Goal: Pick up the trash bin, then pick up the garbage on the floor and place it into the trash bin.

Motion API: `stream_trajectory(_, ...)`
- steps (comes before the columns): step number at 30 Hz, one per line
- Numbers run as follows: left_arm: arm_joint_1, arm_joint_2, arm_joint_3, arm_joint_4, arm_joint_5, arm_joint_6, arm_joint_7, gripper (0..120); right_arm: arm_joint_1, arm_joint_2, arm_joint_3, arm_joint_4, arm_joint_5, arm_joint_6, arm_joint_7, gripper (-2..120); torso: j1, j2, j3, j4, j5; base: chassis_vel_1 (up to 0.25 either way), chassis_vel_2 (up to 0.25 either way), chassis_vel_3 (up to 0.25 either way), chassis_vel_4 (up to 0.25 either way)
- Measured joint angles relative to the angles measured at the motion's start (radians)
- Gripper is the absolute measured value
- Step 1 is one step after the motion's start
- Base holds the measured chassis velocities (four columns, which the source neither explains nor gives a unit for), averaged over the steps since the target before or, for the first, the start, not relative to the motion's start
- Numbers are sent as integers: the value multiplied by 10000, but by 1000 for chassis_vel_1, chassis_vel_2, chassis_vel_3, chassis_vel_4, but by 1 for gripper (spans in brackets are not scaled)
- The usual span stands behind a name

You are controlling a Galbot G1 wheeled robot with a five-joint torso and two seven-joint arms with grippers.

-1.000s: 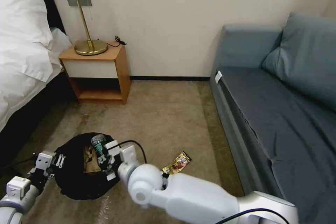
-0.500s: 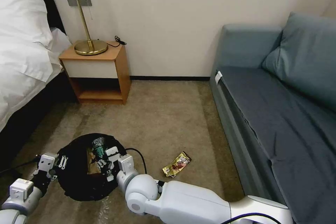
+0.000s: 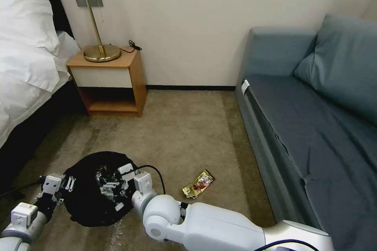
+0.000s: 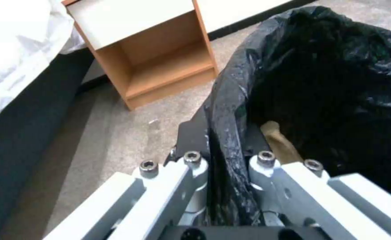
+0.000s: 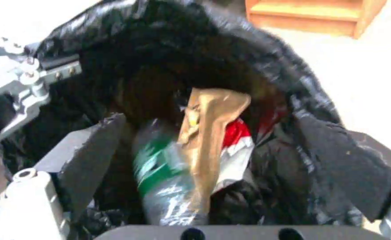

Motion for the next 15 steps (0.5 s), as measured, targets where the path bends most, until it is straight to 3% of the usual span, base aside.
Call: stream_trajectory(15,297,153,-249,10,-80,-289,128,6,-12,-795,1349,-1454,-371,-105,-8,100,1,0,0,0,0,0,0,0,0)
